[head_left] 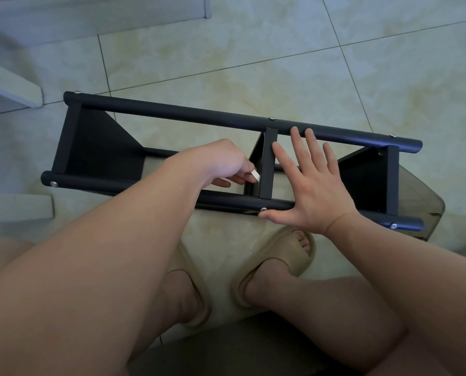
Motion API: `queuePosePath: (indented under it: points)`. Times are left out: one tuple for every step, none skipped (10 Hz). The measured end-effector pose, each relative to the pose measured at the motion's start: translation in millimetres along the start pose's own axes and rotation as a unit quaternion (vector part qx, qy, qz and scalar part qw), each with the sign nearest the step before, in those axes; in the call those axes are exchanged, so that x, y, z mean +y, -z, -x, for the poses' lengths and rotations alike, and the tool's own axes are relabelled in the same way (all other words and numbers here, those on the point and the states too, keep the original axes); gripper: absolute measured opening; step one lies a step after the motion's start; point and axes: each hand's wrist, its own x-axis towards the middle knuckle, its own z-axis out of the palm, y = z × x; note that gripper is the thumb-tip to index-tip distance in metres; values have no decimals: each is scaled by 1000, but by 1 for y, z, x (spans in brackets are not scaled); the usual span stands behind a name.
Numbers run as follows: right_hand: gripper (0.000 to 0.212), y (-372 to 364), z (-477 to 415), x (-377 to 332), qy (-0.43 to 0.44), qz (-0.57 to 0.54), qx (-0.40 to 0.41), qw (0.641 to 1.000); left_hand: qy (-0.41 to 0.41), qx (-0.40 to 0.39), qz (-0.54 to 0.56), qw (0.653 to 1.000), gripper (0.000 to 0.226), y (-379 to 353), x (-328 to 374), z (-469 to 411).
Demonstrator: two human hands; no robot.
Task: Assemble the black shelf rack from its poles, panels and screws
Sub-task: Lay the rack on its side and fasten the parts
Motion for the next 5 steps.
queuePosePath:
  points:
    - [120,0,0,0,0,0,-2,1000,-3,-8,-22,1000,15,4,-1,2]
    - [120,0,0,0,0,-3,-2,1000,-13,-15,-53,998,15,8,-4,3]
    - [120,1,0,0,0,-7,-2,1000,-24,-24,-82,996,15,11,-6,4]
    - [121,1,0,-1,-2,-4,-6,1000,-28,-35,-109,993,16,13,-8,4]
    - [121,1,0,0,-3,-5,-8,1000,-28,-46,-132,990,17,15,-9,4]
